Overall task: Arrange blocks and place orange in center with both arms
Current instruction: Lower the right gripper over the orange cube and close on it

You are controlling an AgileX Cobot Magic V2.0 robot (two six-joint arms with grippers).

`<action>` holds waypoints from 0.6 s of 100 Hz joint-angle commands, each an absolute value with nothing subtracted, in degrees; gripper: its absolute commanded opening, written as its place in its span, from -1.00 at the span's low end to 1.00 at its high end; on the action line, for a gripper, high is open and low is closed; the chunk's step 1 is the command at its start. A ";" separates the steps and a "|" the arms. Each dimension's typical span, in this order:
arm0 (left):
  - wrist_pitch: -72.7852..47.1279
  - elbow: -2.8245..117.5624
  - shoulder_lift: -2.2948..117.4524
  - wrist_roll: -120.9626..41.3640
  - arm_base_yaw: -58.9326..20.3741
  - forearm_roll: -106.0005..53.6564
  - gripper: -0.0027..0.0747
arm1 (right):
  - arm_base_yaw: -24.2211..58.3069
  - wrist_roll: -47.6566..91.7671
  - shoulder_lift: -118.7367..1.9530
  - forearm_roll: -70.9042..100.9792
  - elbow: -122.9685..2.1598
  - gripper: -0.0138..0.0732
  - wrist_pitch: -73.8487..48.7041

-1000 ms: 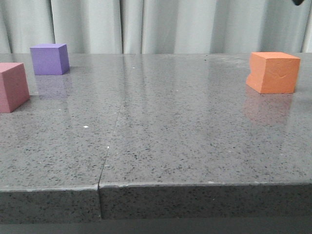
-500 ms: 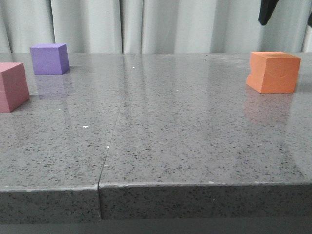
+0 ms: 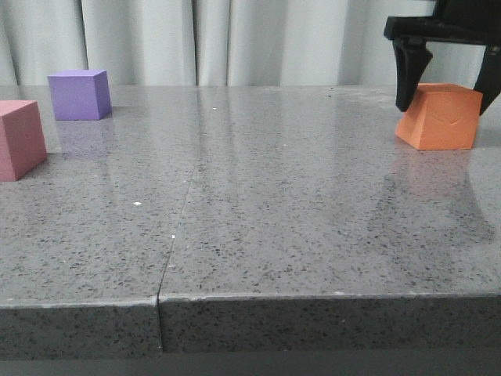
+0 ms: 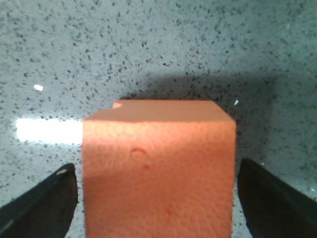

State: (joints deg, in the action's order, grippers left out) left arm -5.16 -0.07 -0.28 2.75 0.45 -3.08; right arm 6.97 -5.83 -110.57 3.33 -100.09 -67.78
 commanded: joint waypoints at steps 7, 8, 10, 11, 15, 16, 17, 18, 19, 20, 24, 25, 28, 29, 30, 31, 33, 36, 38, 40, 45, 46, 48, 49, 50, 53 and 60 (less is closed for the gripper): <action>-0.51 -2.34 -1.92 2.96 0.52 -3.01 -0.98 | 6.81 -5.38 -109.24 2.90 -101.93 0.77 -67.38; -0.51 -2.34 -1.92 2.96 0.52 -3.01 -0.98 | 6.81 -5.38 -109.29 2.90 -101.93 0.77 -67.38; -0.51 -2.34 -1.92 2.96 0.52 -3.01 -0.98 | 6.81 -5.38 -109.31 2.90 -101.93 0.73 -67.55; -0.51 -2.34 -1.92 2.96 0.52 -3.01 -0.98 | 6.81 -5.38 -109.31 2.90 -101.93 0.72 -67.55; -0.51 -2.34 -1.92 2.96 0.52 -3.01 -0.98 | 6.81 -5.38 -109.31 2.90 -101.93 0.61 -67.66; -0.51 -2.34 -1.92 2.96 0.52 -3.01 -0.98 | 6.81 -5.38 -109.31 2.90 -101.93 0.56 -67.65; -0.51 -2.34 -1.92 2.96 0.52 -3.01 -0.98 | 6.81 -5.38 -109.31 2.90 -101.93 0.54 -67.65; -0.51 -2.34 -1.92 2.96 0.52 -3.01 -0.98 | 6.81 -5.38 -109.31 2.90 -101.93 0.50 -67.65; -0.51 -2.34 -1.92 2.96 0.52 -3.01 -0.98 | 6.81 -5.38 -109.31 2.90 -101.93 0.48 -67.65; -0.51 -2.34 -1.92 2.96 0.52 -3.01 -0.98 | 6.81 -5.38 -109.31 2.90 -101.93 0.45 -67.65; -0.51 -2.34 -1.92 2.96 0.52 -3.01 -0.98 | 6.81 -5.38 -109.31 2.90 -101.93 0.33 -67.65; -0.51 -2.34 -1.92 2.96 0.52 -3.01 -0.98 | 6.81 -5.38 -109.31 2.90 -101.93 0.29 -67.65; -0.51 -2.34 -1.92 2.96 0.52 -3.01 -0.98 | 6.81 -5.38 -109.31 2.85 -101.93 0.23 -67.59; -0.51 -2.34 -1.92 2.96 0.52 -3.01 -0.98 | 6.81 -5.38 -109.31 2.85 -101.93 0.22 -67.58; -0.51 -2.34 -1.92 2.96 0.52 -3.01 -0.98 | 6.81 -5.38 -109.31 2.85 -101.93 0.19 -67.46; -0.51 -2.34 -1.92 2.96 0.52 -3.01 -0.98 | 6.81 -5.38 -109.31 2.85 -101.93 0.18 -67.36; -0.51 -2.34 -1.92 2.96 0.52 -3.01 -0.98 | 6.81 -5.38 -109.31 2.85 -101.93 0.16 -67.20; -0.51 -2.34 -1.92 2.96 0.52 -3.01 -0.98 | 6.81 -5.38 -109.31 2.85 -101.93 0.14 -66.94; -0.51 -2.34 -1.92 2.96 0.52 -3.01 -0.98 | 6.81 -5.38 -109.31 2.85 -101.93 0.13 -66.84; -0.51 -2.34 -1.92 2.96 0.52 -3.01 -0.98 | 6.81 -5.38 -109.31 2.85 -101.93 0.13 -66.54; -0.51 -2.34 -1.92 2.96 0.52 -3.01 -0.98 | 6.81 -5.38 -109.31 2.85 -101.93 0.13 -65.76; -0.51 -2.34 -1.92 2.96 0.52 -3.01 -0.98 | 6.81 -5.38 -109.31 2.85 -101.93 0.13 -65.59; -0.51 -2.34 -1.92 2.96 0.52 -3.01 -0.98 | 6.81 -5.38 -109.31 2.85 -101.93 0.13 -65.43; -0.51 -2.34 -1.92 2.96 0.52 -3.01 -0.98 | 6.81 -5.38 -109.31 2.85 -101.93 0.13 -65.32; -0.51 -2.34 -1.92 2.96 0.52 -3.01 -0.98 | 6.81 -5.38 -109.31 2.85 -101.93 0.13 -65.26; -0.51 -2.34 -1.92 2.96 0.52 -3.01 -0.98 | 6.81 -5.38 -109.31 2.85 -101.93 0.13 -65.26; -0.51 -2.34 -1.92 2.96 0.52 -3.01 -0.98 | 6.81 -5.38 -109.31 2.92 -101.93 0.13 -65.25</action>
State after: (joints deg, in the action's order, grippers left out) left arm -5.16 -0.07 -0.28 2.75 0.45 -3.08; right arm 6.97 -5.83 -112.56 3.24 -100.09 -66.70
